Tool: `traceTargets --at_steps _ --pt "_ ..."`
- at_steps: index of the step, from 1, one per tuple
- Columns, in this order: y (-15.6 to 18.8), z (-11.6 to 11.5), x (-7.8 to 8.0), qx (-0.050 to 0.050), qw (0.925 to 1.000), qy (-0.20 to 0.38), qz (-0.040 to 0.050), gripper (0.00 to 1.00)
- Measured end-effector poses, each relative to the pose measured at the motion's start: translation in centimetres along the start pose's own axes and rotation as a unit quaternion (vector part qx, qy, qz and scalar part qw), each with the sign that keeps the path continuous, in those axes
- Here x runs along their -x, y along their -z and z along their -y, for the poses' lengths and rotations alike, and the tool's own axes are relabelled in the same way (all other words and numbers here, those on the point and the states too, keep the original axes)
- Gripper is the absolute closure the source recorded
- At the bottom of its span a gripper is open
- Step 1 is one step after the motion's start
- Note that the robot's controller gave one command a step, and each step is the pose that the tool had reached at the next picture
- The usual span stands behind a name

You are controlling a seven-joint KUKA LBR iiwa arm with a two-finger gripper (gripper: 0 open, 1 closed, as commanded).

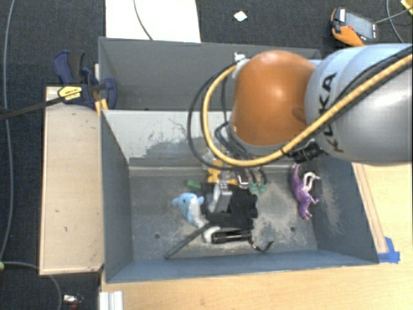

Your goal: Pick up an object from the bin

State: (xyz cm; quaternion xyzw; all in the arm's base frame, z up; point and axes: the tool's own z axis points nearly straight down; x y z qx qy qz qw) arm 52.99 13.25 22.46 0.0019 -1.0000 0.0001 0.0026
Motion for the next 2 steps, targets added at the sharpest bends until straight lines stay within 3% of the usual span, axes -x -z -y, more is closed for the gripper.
traceTargets --at_steps 1,2 --pt "0.5 0.1 0.1 0.001 1.0000 -0.003 0.0042 0.00" --pt "-13.1 5.9 1.5 0.002 0.9992 -0.040 0.0058 0.00"
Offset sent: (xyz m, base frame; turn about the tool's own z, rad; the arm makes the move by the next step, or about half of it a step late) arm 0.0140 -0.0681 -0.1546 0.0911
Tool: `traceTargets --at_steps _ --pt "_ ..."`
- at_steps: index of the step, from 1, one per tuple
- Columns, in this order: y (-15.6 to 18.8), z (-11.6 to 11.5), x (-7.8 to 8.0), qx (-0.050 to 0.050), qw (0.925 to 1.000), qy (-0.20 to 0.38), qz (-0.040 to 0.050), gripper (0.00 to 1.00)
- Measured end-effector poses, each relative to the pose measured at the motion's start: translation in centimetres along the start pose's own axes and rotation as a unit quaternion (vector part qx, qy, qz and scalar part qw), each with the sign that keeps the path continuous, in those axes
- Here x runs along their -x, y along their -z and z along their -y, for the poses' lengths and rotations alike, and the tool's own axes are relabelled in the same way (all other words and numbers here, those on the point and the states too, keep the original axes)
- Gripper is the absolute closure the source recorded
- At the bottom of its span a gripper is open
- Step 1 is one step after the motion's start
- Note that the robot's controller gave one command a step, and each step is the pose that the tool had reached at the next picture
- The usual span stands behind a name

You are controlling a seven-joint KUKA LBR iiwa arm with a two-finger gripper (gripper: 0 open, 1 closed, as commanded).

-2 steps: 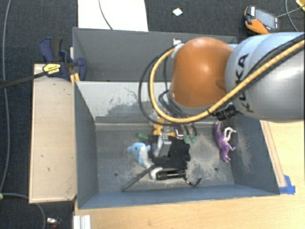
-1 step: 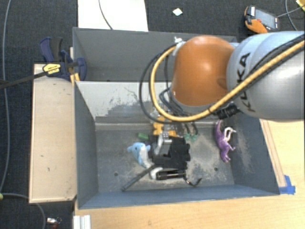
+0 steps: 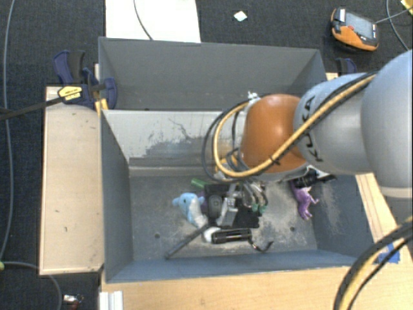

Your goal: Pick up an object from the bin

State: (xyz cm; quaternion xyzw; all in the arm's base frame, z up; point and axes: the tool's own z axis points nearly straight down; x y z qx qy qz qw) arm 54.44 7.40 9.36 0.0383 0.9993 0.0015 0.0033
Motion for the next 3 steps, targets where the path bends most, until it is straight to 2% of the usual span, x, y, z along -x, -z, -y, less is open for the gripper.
traceTargets --at_steps 1,2,3 --pt "-2.3 3.1 0.9 0.002 0.9989 0.047 0.0045 0.00" --pt "-2.3 1.2 0.3 0.001 1.0000 0.006 0.0018 0.00" --pt "-2.2 2.9 0.9 0.002 0.9991 0.041 0.0049 0.00"
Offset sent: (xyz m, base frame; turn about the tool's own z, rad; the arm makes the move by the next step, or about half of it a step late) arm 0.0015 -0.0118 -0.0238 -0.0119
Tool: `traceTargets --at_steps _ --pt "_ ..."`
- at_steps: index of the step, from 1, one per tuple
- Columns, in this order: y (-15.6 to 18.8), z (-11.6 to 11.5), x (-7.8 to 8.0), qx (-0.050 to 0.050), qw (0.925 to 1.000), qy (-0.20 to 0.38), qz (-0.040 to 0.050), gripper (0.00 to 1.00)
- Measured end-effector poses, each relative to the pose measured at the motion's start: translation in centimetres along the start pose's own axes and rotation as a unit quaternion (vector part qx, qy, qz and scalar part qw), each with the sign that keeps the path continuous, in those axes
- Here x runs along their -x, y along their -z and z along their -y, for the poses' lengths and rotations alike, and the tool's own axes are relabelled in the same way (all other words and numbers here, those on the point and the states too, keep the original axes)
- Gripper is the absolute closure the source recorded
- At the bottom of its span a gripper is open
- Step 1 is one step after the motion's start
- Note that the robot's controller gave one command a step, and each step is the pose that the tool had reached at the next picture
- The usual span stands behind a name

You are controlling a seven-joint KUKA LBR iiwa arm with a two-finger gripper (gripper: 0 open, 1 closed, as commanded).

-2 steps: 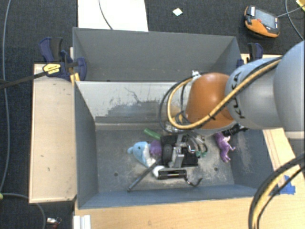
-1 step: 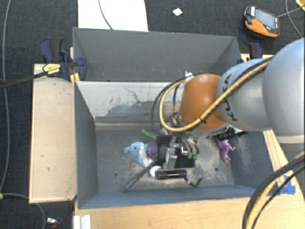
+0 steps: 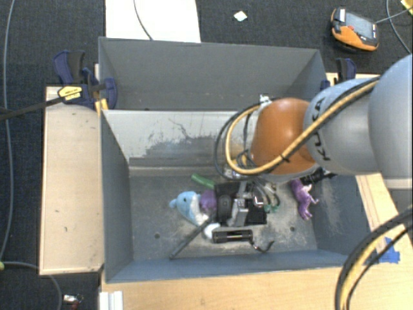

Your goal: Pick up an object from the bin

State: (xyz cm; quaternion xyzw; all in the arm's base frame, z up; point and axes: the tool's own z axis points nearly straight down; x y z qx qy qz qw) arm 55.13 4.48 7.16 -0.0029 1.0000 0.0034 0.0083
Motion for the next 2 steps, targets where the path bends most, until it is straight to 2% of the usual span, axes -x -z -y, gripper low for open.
traceTargets --at_steps 1,2 --pt "0.10 -1.40 -0.15 0.000 0.9996 -0.027 -0.0001 1.00" --pt "0.11 -1.40 -0.16 0.000 0.9996 -0.027 -0.0001 1.00"
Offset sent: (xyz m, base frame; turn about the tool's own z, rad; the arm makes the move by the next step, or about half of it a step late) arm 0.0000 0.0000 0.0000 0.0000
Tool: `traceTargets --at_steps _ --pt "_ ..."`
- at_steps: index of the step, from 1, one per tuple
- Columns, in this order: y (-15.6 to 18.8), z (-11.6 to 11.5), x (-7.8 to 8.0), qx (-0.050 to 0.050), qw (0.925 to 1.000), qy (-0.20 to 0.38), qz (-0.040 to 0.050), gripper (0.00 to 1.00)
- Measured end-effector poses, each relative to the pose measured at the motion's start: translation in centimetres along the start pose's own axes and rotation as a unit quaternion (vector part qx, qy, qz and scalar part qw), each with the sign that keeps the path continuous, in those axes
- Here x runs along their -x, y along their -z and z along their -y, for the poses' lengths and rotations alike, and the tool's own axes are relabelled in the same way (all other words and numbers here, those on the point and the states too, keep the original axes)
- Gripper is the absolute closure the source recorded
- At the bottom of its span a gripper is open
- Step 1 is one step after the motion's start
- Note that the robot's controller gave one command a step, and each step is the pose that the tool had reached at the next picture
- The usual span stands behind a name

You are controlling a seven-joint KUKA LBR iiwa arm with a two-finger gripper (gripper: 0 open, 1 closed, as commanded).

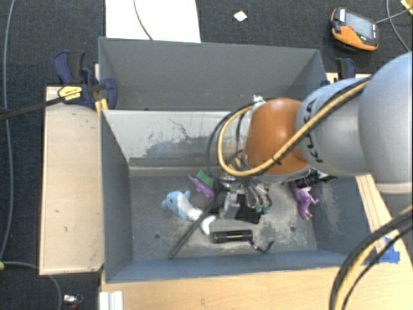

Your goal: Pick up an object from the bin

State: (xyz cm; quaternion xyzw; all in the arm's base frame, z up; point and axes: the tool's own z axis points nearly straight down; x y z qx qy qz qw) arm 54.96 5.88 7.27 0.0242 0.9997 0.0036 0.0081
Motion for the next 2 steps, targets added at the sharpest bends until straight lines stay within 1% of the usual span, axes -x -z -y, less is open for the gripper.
traceTargets --at_steps 1,2 --pt "0.7 0.0 0.0 0.001 1.0000 -0.001 0.0012 1.00" --pt "3.7 0.0 -0.2 0.000 1.0000 -0.001 -0.0036 1.00"
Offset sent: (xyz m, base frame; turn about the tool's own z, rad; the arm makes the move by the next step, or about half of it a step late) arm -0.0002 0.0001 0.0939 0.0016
